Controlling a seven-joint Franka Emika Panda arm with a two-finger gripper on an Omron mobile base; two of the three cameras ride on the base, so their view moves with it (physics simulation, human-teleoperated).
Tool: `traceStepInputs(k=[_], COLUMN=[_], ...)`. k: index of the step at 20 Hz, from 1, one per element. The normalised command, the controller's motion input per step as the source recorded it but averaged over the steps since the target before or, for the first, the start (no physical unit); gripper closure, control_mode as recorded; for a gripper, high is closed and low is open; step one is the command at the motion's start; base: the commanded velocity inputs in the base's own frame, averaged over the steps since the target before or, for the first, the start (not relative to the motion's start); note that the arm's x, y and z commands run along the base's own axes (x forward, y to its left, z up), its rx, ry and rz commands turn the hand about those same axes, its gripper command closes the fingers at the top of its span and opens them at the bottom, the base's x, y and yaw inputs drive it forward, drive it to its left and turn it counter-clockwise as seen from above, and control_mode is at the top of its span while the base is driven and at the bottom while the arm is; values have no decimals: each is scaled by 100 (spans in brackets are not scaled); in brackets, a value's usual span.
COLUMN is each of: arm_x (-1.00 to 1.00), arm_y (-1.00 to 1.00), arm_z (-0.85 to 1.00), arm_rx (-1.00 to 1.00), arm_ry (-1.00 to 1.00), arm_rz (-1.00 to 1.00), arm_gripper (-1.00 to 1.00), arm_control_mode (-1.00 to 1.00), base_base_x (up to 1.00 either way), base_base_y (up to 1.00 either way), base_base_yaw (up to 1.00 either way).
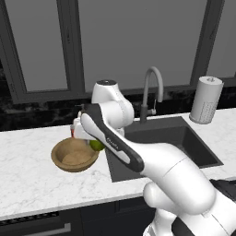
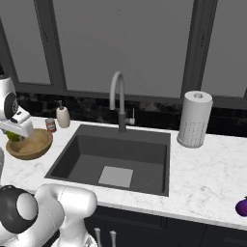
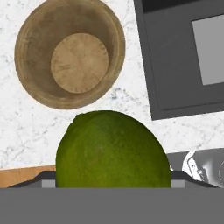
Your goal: Pick the lime from the sink and place it in the bowl. Then pick the bowl and place it in the microwave. Then close the microwave door and press the start button.
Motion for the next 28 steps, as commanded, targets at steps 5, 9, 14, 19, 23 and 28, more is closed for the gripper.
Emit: traceStepInputs(k=[5,9,14,19,23,28], arm_x=[44,48,47,36,35,19], arm_y=[11,23,29,32,28,11], arm_z=[-31,-31,-31,-26,-25,-22], arm_rx=[-1,-5,-7,-7,-6,-3], arm_ry=[0,0,0,0,0,0], arm_rz=[7,6,5,3,3,3], arm_gripper=[100,100,100,100,100,100], arm_control_mode=[-100,-100,-100,-100,-100,-100], base_base_x=[0,0,0,0,0,0], base_base_y=[0,0,0,0,0,0], base_base_yaw=[0,0,0,0,0,0])
